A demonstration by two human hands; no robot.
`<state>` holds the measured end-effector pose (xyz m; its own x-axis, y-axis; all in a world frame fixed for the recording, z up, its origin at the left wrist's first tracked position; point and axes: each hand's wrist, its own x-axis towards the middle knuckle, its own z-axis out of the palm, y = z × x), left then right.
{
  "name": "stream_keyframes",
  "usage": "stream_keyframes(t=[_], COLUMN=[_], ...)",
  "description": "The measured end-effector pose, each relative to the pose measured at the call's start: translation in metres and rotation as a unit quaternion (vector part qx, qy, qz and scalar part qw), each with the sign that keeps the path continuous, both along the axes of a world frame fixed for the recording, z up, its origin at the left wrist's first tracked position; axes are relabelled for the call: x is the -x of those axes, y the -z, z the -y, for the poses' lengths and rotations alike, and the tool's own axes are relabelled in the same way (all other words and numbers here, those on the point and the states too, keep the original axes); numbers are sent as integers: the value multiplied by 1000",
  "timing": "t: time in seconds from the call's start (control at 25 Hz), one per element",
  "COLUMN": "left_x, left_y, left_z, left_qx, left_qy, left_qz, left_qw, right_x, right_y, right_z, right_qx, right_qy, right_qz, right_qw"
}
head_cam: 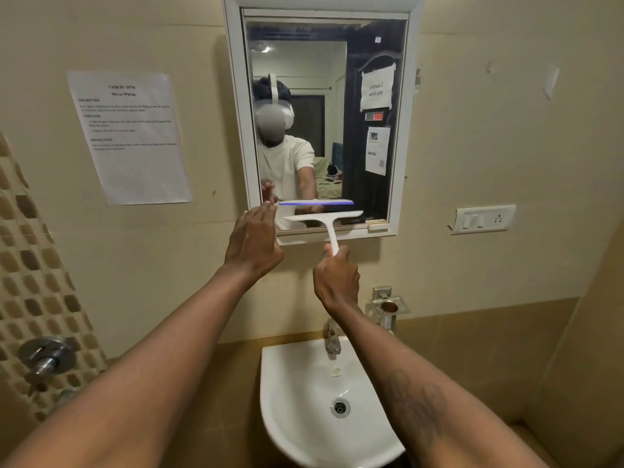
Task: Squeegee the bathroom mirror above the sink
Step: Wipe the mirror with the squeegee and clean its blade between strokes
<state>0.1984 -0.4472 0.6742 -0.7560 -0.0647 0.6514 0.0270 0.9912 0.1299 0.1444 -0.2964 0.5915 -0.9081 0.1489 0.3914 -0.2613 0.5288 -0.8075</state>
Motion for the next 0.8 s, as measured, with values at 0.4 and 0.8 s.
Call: stream_keyframes(t=[0.4,0.8], left_x=[26,56], left_y=[-46,-70], left_z=[-53,-66], left_qx=[1,12], left_qy=[-5,-17], left_qz=[-66,-77], left_qw=[998,997], right_x=[63,112], right_y=[-116,-152], right_z=[-58,-66], right_qx=[28,36], right_qy=[-3,-5], right_qz=[-164,-184], right_qw=[986,982])
